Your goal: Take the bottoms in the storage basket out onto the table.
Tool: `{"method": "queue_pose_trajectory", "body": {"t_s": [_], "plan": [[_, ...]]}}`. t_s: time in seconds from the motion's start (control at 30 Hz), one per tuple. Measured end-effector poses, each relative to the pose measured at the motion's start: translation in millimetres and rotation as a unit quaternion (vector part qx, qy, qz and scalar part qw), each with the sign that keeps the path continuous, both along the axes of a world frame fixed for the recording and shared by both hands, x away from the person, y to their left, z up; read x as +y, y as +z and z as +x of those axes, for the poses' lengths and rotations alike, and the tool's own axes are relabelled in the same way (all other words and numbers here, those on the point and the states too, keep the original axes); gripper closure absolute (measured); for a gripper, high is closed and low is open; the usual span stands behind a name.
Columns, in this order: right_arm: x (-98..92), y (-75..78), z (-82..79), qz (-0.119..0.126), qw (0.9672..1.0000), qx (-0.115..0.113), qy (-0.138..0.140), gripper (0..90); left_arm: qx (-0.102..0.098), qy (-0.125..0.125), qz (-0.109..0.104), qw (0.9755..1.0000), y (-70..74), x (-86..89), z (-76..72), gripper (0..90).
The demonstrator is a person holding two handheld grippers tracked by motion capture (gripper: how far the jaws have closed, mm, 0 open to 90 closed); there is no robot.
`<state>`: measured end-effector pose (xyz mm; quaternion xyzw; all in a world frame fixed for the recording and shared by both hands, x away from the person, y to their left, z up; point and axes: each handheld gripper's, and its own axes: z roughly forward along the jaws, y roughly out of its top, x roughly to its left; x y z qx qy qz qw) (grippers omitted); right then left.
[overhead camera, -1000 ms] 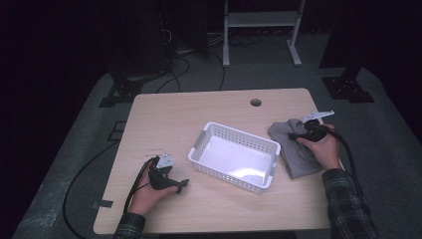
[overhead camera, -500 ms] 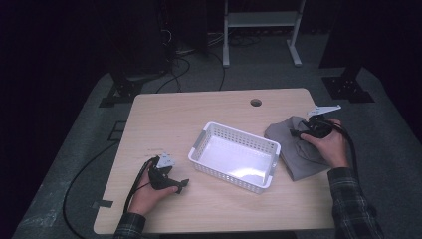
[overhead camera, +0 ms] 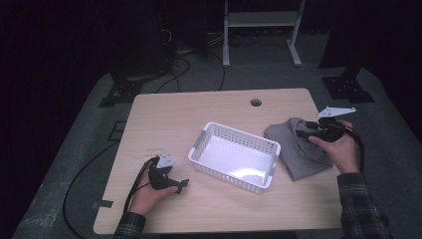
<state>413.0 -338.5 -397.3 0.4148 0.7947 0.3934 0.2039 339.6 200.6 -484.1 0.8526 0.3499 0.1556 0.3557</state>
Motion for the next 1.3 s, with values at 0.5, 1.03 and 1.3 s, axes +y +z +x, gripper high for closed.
{"method": "queue_pose_trajectory", "body": {"t_s": [0.5,1.03,1.3], "plan": [[20.0,-10.4,-40.6,0.007,0.9978,0.009,0.065,55.6,0.000,0.000,0.000,1.0000,0.1,0.0,0.0,0.0],[42.2,-28.7,-75.9,0.013,0.9893,0.052,0.136,76.5,-0.001,0.000,0.000,1.0000,0.1,0.0,0.1,0.0],[58.8,-39.8,-76.2,-0.022,0.9832,0.074,0.165,84.3,0.000,0.001,-0.001,1.0000,0.0,-0.1,0.0,0.0]]}}
